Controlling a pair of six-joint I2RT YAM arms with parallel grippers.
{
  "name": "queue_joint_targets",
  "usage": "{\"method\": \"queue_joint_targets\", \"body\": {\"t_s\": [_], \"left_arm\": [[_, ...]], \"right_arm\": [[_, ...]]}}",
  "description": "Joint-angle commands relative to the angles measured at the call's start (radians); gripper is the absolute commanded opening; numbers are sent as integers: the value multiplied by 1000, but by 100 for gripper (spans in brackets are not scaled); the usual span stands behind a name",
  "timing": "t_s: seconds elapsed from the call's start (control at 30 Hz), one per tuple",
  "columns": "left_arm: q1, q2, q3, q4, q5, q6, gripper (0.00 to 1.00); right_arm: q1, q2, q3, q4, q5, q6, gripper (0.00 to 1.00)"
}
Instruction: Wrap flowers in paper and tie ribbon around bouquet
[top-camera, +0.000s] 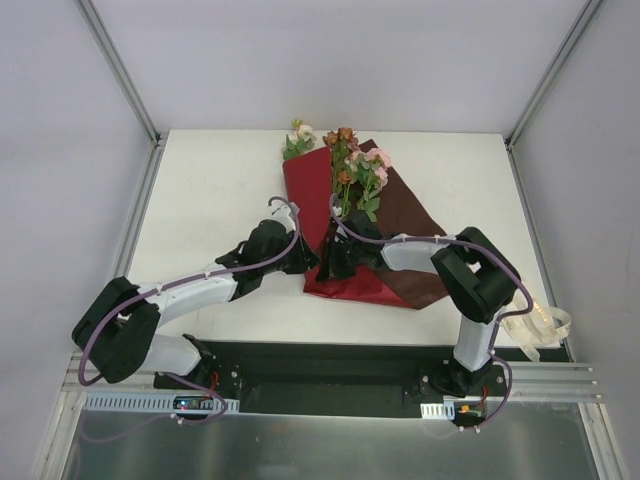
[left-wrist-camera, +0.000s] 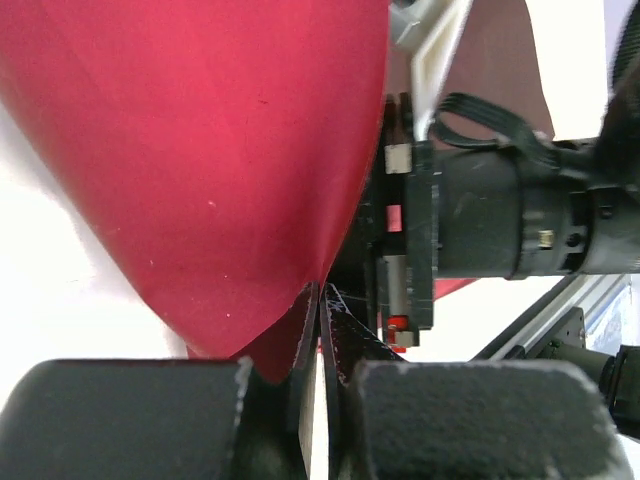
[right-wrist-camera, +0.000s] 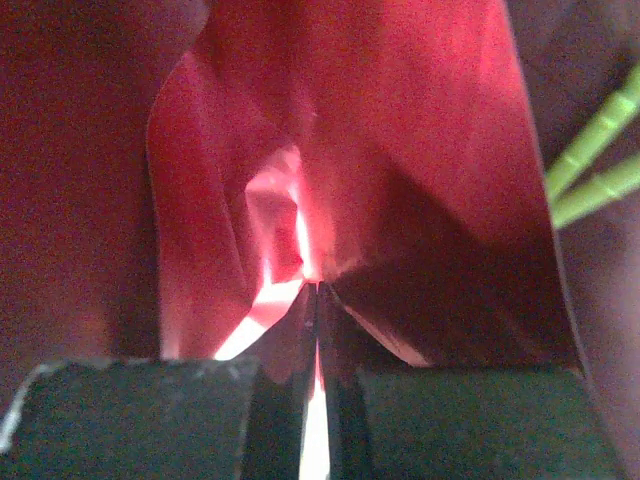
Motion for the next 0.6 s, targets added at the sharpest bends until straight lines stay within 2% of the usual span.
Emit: {"method": "queue_joint_targets", "body": {"t_s": [0.0,0.43,0.57], "left_arm": [[-9,52,44,78,98,-15,0],[-12,202,81,185,258,-64,0],[-12,268,97,199,306,-75,0]], "right_arm": [[-25,-102,-52,27,-8,23,1],[-111,-302,-201,-15,12,-3,1],[-136,-366,-235,-85,32,-20,1]]}}
